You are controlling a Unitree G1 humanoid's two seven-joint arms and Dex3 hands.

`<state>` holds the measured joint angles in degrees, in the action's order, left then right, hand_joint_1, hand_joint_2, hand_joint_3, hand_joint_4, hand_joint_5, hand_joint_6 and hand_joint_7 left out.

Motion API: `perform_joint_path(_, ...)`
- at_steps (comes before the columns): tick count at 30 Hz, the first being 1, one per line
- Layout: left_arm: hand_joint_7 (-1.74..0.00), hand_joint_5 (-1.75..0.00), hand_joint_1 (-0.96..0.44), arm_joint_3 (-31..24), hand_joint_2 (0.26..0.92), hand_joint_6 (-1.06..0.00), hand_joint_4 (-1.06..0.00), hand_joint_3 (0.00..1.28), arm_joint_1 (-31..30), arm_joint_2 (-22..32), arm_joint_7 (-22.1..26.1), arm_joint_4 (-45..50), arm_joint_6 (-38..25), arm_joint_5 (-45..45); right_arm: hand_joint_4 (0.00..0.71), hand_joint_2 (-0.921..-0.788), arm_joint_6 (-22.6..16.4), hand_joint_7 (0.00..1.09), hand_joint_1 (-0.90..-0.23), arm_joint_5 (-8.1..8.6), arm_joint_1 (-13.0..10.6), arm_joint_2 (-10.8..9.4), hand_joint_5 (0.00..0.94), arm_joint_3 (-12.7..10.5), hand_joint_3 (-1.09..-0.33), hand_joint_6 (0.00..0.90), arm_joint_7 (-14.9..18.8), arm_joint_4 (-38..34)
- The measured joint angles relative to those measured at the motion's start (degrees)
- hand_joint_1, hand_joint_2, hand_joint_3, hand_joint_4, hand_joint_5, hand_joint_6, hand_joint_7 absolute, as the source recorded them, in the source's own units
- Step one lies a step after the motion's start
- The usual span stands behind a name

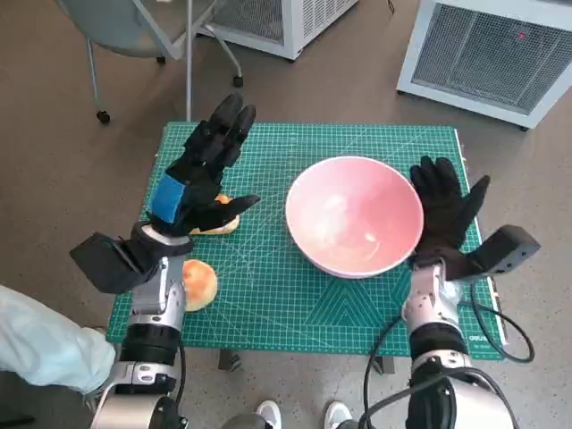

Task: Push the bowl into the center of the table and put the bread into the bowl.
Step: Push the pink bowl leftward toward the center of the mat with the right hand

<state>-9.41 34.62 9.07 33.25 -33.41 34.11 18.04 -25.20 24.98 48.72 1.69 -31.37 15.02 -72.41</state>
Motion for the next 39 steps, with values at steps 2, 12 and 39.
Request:
perform_joint_path(2, -0.01, -0.01, -0.37, -0.04, 0.921, -0.22, -0.16, 0.09, -0.28, 0.10, -0.22, 0.30, 0.00, -0.02, 0.245, -0.921, 0.63, 0.35, -0.643, 0.11, 0.29, -0.41, 0.005, -0.16, -0.866, 0.166, 0.14, -0.10)
perform_joint_path(12, -0.01, 0.00, -0.37, -0.07, 0.921, -0.22, -0.15, 0.09, -1.74, 0.99, -1.00, 1.63, -0.02, -0.25, 0.251, -0.921, 2.45, 0.34, -0.639, 0.01, 2.40, -2.08, 0.006, -0.12, -0.868, 0.189, 0.08, -0.39)
perform_joint_path(39, -0.01, 0.00, -0.37, 0.19, 0.921, -0.22, -0.15, 0.09, -3.31, 1.74, -2.92, 3.28, -0.18, -1.49, 0.251, -0.921, 4.85, 0.31, -0.622, -0.67, 4.93, -2.58, 0.001, 0.37, -0.856, 0.226, -0.50, -1.08)
